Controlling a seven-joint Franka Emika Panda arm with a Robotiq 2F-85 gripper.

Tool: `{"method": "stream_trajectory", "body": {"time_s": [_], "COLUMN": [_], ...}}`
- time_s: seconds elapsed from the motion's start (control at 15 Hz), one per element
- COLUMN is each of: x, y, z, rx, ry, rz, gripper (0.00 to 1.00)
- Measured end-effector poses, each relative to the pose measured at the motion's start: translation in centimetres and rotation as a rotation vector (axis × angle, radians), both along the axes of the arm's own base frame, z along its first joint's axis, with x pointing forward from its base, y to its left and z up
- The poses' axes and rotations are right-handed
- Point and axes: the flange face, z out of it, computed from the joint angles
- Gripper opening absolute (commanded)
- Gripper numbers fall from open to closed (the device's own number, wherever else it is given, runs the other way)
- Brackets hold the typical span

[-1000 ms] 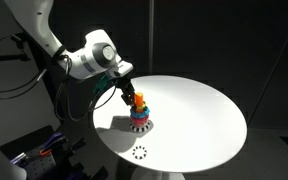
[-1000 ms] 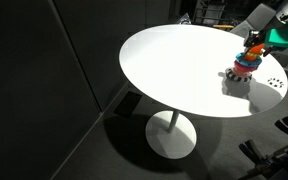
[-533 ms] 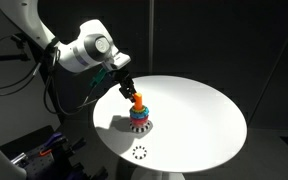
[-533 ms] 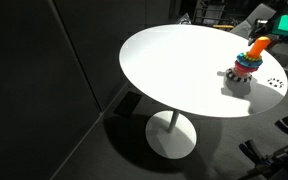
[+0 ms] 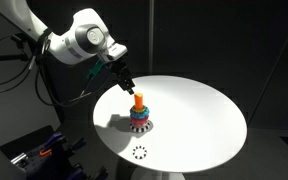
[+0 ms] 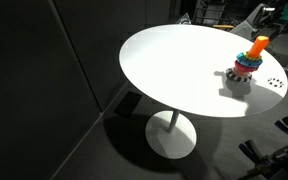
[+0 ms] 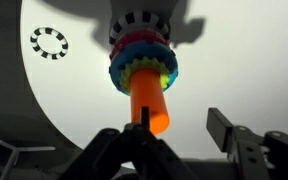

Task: Remove the green ring from the orange rod and put it on the table

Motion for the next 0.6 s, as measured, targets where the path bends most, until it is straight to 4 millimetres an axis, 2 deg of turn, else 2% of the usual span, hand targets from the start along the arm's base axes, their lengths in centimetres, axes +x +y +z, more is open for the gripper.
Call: {"method": "stream_trajectory", "body": {"time_s": [0.13,0.6], "x": [-0.1,-0.6], "y": [0.2,0.1], "z": [-0.1,-1.2], "rx": [0.001,-0.010], "ry": [0.007,0.044], "rz": [0.004,0.005], "gripper": [0.99,1.00]}}
